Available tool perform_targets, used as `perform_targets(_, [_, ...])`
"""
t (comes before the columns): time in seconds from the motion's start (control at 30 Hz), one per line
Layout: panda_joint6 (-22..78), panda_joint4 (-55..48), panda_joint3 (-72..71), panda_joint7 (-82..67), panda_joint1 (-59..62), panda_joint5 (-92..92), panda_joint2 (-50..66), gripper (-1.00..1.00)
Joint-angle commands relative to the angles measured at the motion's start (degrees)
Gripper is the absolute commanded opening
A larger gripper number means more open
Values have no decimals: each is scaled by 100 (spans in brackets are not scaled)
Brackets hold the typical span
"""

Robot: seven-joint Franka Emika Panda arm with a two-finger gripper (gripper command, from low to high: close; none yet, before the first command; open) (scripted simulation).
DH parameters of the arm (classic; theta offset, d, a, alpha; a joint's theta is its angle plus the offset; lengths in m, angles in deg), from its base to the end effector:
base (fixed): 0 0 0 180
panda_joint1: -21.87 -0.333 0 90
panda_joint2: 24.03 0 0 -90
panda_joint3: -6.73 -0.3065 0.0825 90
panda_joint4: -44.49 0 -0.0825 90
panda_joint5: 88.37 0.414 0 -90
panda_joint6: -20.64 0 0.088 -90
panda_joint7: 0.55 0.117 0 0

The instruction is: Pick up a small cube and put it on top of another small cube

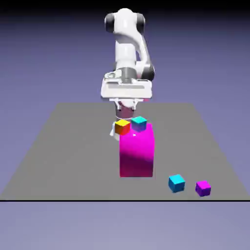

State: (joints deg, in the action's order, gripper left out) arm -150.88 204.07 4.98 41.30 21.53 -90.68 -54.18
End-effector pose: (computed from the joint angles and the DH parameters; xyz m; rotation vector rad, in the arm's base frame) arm 0.4329 0.0180 0.4122 -2.5858 0.8779 -0.9930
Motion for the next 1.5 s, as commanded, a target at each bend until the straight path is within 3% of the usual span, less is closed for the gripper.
perform_targets(0.0, [206, -118, -145, -51, 29, -192, 208, 0])
perform_targets(1.23, [7825, -4487, -5518, -1929, 1092, -7277, 7891, 0])
perform_targets(1.4, [7524, -4535, -5042, -1777, 1144, -7973, 8449, 0])
perform_targets(1.43, [7524, -4535, -5041, -1776, 1144, -7974, 8450, -100])
perform_targets(1.47, [7524, -4535, -5041, -1776, 1144, -7974, 8450, -100])
